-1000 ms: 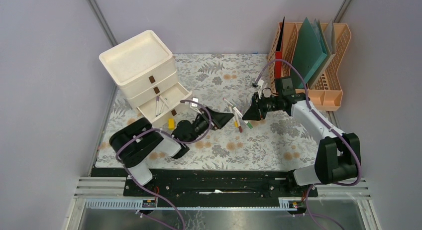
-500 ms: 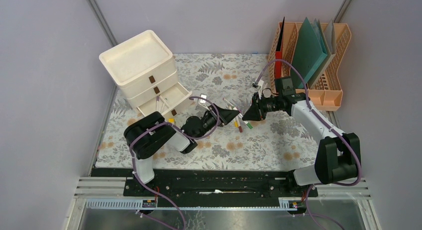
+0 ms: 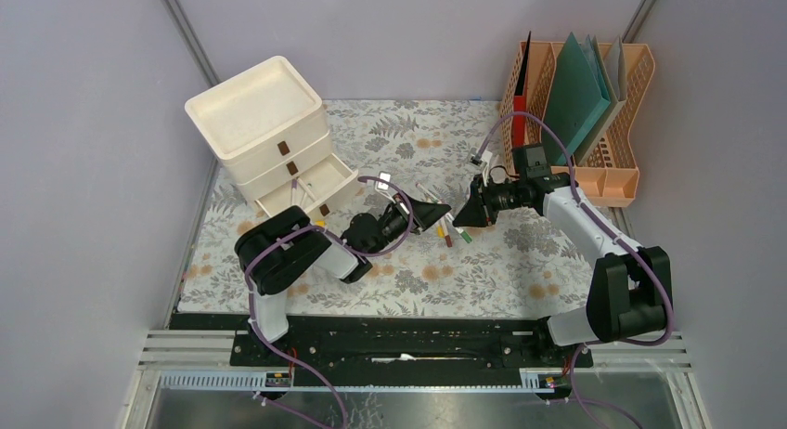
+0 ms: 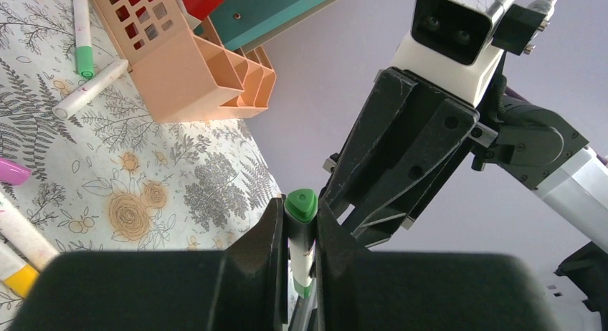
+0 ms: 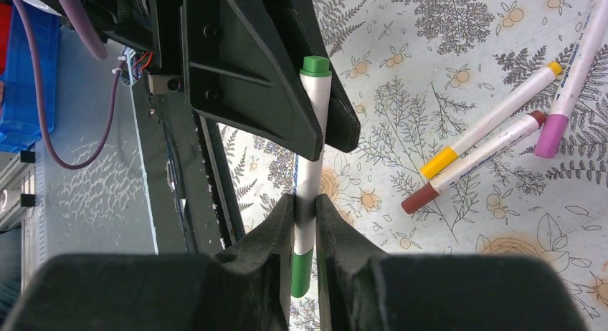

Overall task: Organize the desk
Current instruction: Place the stationery in the drawer.

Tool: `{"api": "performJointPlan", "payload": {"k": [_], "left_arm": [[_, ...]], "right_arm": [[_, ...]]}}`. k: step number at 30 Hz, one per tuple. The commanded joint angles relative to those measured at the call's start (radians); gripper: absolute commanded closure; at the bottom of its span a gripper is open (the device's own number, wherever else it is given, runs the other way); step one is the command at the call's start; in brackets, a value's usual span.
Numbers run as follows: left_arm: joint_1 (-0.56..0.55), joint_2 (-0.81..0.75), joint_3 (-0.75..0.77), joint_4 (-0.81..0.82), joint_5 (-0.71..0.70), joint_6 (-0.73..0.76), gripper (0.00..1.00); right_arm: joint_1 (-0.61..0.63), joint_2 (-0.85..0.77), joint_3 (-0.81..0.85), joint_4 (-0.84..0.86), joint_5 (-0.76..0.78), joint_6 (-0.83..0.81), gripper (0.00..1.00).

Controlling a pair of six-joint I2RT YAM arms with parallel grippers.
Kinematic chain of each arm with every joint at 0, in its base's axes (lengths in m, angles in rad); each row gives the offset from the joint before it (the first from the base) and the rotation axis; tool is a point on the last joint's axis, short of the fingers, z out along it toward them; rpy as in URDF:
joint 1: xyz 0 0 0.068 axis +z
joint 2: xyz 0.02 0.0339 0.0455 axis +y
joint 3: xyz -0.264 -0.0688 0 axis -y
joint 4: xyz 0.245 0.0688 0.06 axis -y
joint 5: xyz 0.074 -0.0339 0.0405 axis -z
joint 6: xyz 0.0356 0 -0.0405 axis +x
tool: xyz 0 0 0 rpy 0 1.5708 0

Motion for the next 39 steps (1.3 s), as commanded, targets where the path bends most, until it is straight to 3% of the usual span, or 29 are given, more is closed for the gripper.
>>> {"api": "performJointPlan", "payload": {"k": [1, 4, 10, 15, 19, 22, 28, 31, 35, 39], "left_arm": [[-0.005, 0.001, 0.017, 0.134, 0.019, 0.019, 1.00], [-0.004, -0.018, -0.008, 0.133, 0.001, 0.041, 1.00], [-0.002, -0.095, -0.110, 0.125, -0.070, 0.116, 1.00], [0.003, -0.185, -0.215, 0.080, -0.135, 0.190, 1.00], [0.016, -0.286, -0.307, 0.021, -0.203, 0.257, 1.00], [0.025, -0.408, -0.351, -0.118, -0.277, 0.321, 1.00], [0.029, -0.716, -0.267, -0.781, -0.567, 0.460, 1.00], [0.031, -0.816, -0.212, -0.975, -0.723, 0.558, 1.00], [0.046, -0.859, -0.117, -1.136, -0.950, 0.701, 1.00], [0.057, -0.846, -0.065, -1.112, -1.083, 0.882, 1.00]], "right_arm": [[0.002, -0.001, 0.027, -0.014, -0.047, -0.018, 1.00], [0.002, -0.002, 0.027, -0.015, -0.044, -0.020, 0.96], [0.002, -0.008, 0.031, -0.024, -0.032, -0.031, 0.58], [0.002, -0.013, 0.032, -0.029, -0.025, -0.037, 0.44], [0.002, -0.012, 0.032, -0.032, -0.020, -0.042, 0.40], [0.002, -0.008, 0.035, -0.037, -0.016, -0.046, 0.39], [0.001, -0.004, 0.036, -0.040, -0.010, -0.050, 0.38], [0.002, -0.001, 0.036, -0.041, -0.008, -0.050, 0.38], [0.002, 0.002, 0.036, -0.040, -0.004, -0.050, 0.38], [0.002, 0.006, 0.035, -0.039, -0.005, -0.051, 0.38]]}}
